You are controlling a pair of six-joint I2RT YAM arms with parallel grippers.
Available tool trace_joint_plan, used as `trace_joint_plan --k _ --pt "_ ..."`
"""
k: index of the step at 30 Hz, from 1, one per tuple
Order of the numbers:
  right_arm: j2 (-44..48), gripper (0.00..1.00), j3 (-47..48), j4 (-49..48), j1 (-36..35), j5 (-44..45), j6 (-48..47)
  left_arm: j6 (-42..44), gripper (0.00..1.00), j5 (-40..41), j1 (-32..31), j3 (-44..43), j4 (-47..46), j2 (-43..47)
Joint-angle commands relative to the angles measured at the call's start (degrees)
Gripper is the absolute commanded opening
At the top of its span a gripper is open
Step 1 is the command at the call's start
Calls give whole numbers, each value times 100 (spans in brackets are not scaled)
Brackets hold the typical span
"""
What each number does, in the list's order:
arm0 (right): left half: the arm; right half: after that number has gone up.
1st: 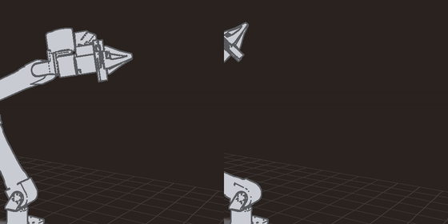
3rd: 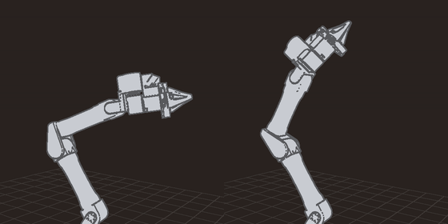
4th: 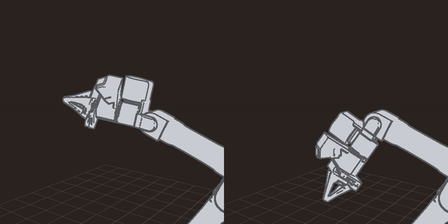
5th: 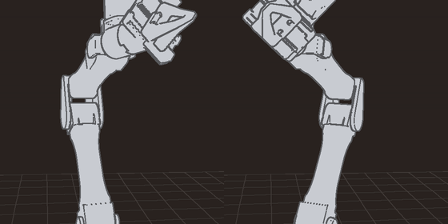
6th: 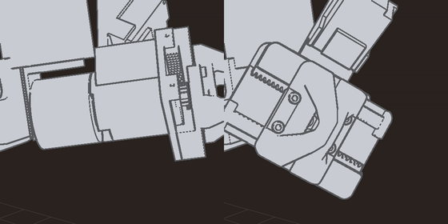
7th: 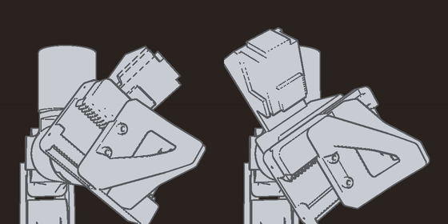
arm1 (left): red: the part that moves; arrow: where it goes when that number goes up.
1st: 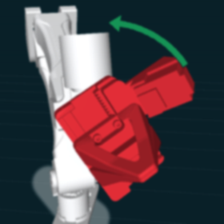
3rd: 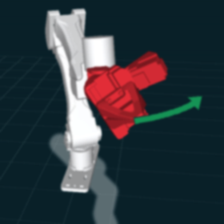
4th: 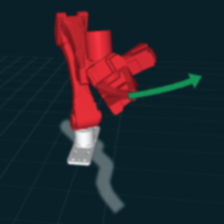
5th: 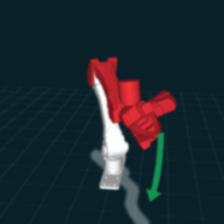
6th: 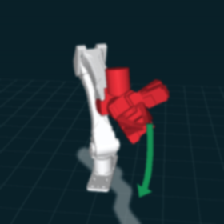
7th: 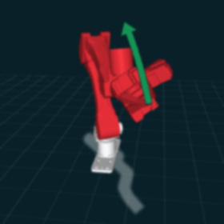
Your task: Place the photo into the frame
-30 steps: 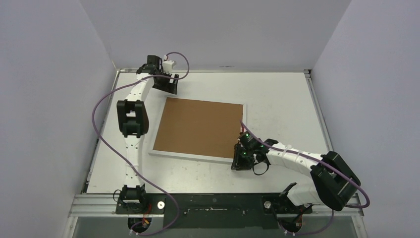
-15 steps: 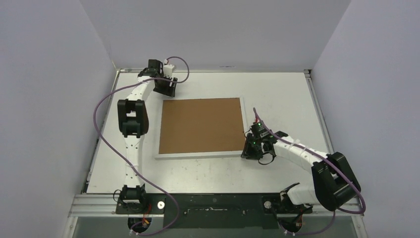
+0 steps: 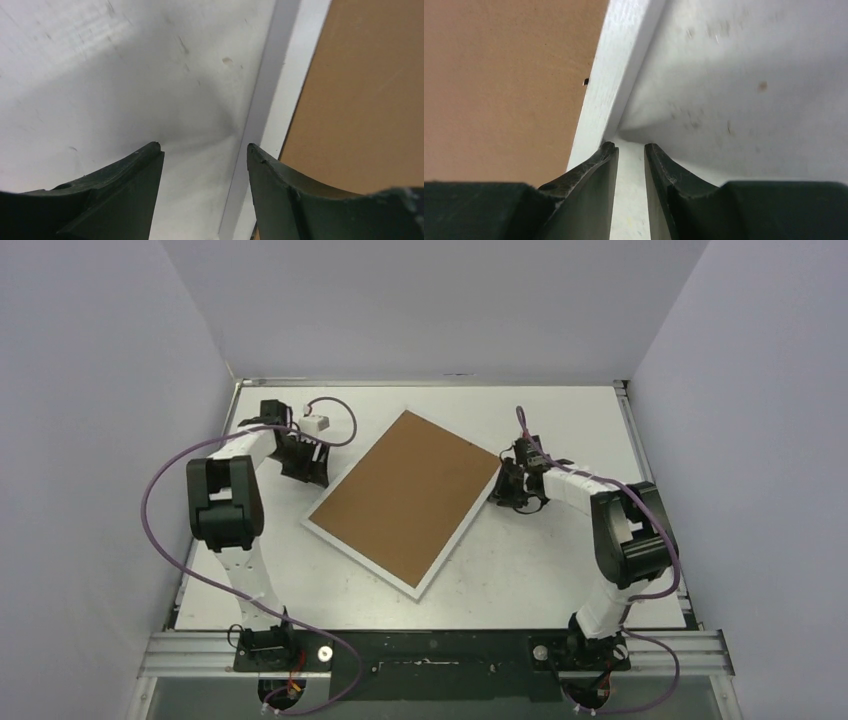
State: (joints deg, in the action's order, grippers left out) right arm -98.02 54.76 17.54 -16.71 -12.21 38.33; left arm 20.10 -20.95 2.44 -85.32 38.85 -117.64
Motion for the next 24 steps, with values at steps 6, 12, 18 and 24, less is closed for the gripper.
trace_joint_plan --k 6,12,18,24 --pt "28 31 853 -870 595 -693 17 -271 63 -1336 525 -79 711 1103" --pt "-182 32 1026 -1291 751 -1187 352 -633 74 -1710 335 20 372 1034" --pt "-456 32 1165 -1517 749 -1282 593 -592 76 -1676 222 243 141 642" --pt "-659 31 1054 -1654 697 -1351 772 -429 71 -1686 164 402 51 441"
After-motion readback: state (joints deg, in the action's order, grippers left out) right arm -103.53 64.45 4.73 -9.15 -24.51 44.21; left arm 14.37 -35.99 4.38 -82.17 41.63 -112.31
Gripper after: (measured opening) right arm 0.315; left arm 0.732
